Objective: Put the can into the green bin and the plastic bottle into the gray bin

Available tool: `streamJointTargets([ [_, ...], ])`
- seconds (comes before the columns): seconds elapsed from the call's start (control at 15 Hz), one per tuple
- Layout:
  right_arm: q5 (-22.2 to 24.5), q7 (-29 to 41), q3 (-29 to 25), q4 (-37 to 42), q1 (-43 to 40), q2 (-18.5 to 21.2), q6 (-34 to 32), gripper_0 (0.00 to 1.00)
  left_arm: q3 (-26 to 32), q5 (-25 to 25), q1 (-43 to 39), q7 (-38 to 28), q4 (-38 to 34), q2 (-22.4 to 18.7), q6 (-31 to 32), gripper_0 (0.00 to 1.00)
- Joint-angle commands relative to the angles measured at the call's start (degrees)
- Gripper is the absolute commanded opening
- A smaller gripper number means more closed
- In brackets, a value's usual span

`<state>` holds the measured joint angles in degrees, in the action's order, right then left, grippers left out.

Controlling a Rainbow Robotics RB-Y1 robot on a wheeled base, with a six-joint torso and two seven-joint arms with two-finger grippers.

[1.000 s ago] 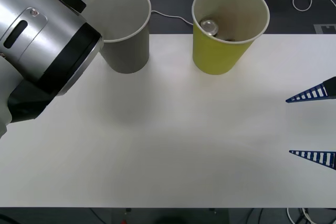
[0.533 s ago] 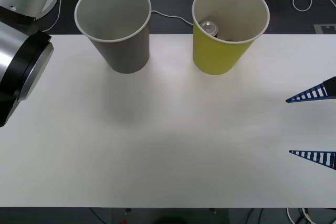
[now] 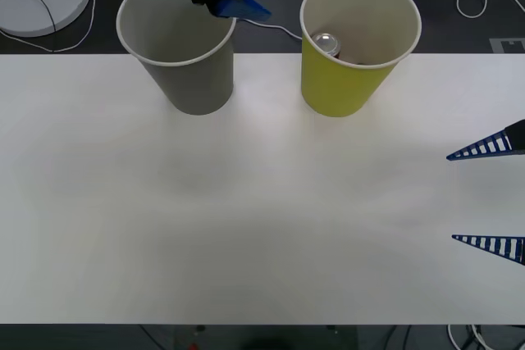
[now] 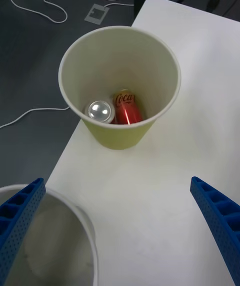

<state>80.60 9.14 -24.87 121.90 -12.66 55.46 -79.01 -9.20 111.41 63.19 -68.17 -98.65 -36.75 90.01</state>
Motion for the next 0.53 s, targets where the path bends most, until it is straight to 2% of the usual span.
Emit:
streamJointTargets([
  [0.07,0.0,0.0,0.0,0.0,0.0,0.0,0.0,1.0,1.55,-4.71,-5.36,2.43,-5.5,-6.41,-0.01,1.0],
  [0.27,0.0,0.0,0.0,0.0,0.0,0.0,0.0,1.0,1.64,-11.13,-11.69,4.1,-10.16,-14.32,-2.91,1.0],
  [0.4,0.0,0.0,0.0,0.0,0.0,0.0,0.0,1.0,2.52,-14.21,-16.0,4.98,-12.88,-17.74,-5.81,1.0],
  [0.53,0.0,0.0,0.0,0.0,0.0,0.0,0.0,1.0,5.15,-17.19,-21.8,9.02,-14.9,-20.47,-7.83,1.0],
])
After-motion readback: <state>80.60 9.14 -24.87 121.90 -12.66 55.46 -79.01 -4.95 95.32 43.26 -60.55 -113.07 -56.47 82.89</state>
